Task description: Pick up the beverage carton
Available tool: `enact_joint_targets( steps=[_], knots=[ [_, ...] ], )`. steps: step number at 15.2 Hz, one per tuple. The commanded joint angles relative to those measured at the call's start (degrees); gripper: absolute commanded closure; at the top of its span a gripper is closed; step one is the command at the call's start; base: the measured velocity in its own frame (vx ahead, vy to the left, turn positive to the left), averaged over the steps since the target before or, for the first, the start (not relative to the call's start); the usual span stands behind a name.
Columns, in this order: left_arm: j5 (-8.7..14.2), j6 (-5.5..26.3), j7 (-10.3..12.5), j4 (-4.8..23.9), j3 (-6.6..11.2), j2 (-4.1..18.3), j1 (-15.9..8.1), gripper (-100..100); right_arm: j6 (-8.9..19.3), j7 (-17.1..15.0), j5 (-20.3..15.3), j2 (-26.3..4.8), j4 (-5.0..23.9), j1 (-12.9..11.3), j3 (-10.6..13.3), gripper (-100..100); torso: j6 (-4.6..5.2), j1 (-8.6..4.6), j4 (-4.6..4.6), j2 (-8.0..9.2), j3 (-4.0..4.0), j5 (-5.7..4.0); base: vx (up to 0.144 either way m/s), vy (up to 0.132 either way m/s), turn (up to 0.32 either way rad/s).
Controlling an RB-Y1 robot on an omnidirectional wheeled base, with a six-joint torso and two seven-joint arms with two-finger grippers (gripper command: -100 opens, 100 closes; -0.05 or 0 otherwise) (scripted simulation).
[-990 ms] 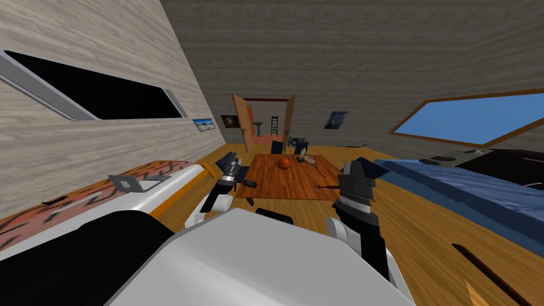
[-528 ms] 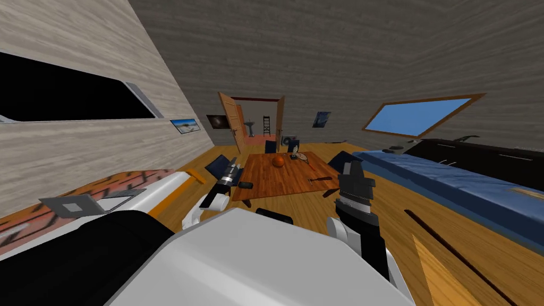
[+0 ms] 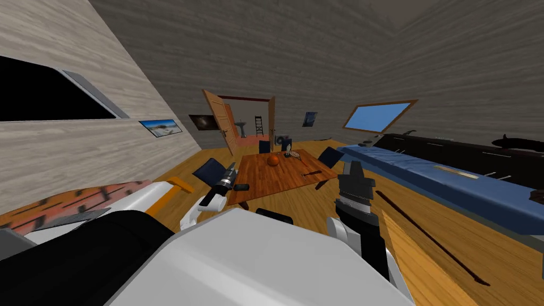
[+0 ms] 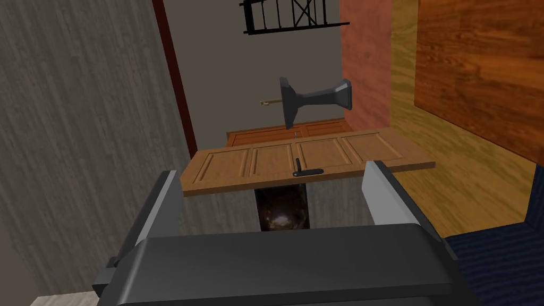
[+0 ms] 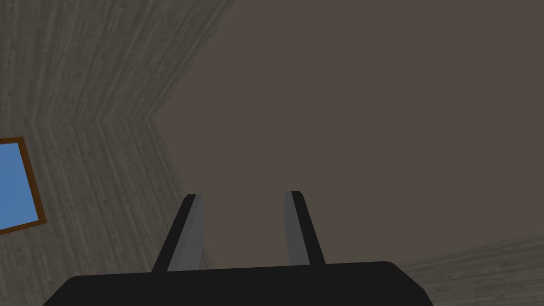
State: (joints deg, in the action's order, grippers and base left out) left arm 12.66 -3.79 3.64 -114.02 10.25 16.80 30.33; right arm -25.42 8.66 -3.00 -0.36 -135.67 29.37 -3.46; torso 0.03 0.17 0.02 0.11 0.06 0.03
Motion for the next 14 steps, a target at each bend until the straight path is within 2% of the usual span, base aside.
enact_joint_targets(
  steps=[1, 3, 4, 5, 6, 8, 9, 11, 12, 14],
  knots=[
    [1.64, 2.86, 0.73, 2.86, 1.34, 1.22, -0.42, -100, 0.00, 0.00, 0.00, 0.00, 0.00, 0.00, 0.00, 0, 0.00, 0.00, 0.00, 0.00, 0.00, 0.00, -0.044, 0.023, -0.355],
    [1.64, 3.89, 0.73, 3.30, 1.34, 1.22, -0.42, -100, 0.00, 0.00, 0.00, 0.00, 0.00, 0.00, 0.00, 0, 0.02, 0.04, 0.01, 0.02, 0.01, 0.01, -0.038, 0.027, -0.250],
    [2.76, 6.14, 1.11, 5.13, 2.20, 1.74, -0.49, -100, 0.00, 0.00, 0.00, 0.00, 0.00, 0.01, -0.01, 0, -0.03, 0.05, 0.00, 0.00, 0.00, 0.02, -0.033, 0.022, -0.244],
    [2.76, 6.55, 1.11, 5.56, 2.20, 1.74, -0.49, -100, 0.00, 0.00, 0.00, 0.00, 0.00, 0.00, 0.00, 0, 0.01, 0.05, 0.00, -0.01, -0.01, 0.02, -0.035, 0.022, -0.281],
    [3.89, 7.88, 1.50, 7.47, 3.08, 2.20, -0.56, -100, 0.00, 0.00, 0.00, 0.00, 0.00, 0.00, 0.00, 0, 0.00, 0.05, 0.00, -0.01, -0.01, 0.02, -0.036, 0.022, -0.376],
    [3.89, 9.25, 1.50, 7.85, 3.08, 2.20, -0.56, -100, 0.00, 0.00, 0.00, 0.00, 0.00, 0.00, 0.00, 0, 0.02, 0.08, 0.00, -0.01, -0.01, 0.02, -0.035, 0.030, -0.247],
    [5.04, 11.17, 1.89, 10.18, 3.96, 2.60, -0.63, -100, 0.00, 0.00, 0.00, 0.00, 0.00, 0.01, -0.01, 0, -0.03, 0.08, -0.01, -0.03, -0.02, 0.02, -0.031, 0.025, -0.294],
    [5.04, 11.99, 1.89, 10.18, 3.96, 2.60, -0.63, -100, 0.00, 0.00, 0.00, 0.00, 0.00, 0.00, 0.00, 0, -0.01, 0.08, -0.01, -0.03, -0.01, 0.02, -0.027, 0.024, -0.194],
    [6.20, 14.03, 2.28, 12.49, 4.86, 2.95, -0.70, -100, 0.00, 0.00, 0.00, 0.00, 0.00, 0.01, -0.01, 0, -0.04, 0.06, -0.01, -0.06, -0.03, 0.02, -0.023, 0.018, -0.271],
    [6.20, 14.74, 2.28, 12.52, 4.86, 2.95, -0.70, -100, 0.00, 0.00, 0.00, 0.00, 0.00, 0.00, 0.00, 0, 0.00, 0.07, -0.01, -0.07, -0.04, 0.02, -0.022, 0.023, -0.223]
  ],
)
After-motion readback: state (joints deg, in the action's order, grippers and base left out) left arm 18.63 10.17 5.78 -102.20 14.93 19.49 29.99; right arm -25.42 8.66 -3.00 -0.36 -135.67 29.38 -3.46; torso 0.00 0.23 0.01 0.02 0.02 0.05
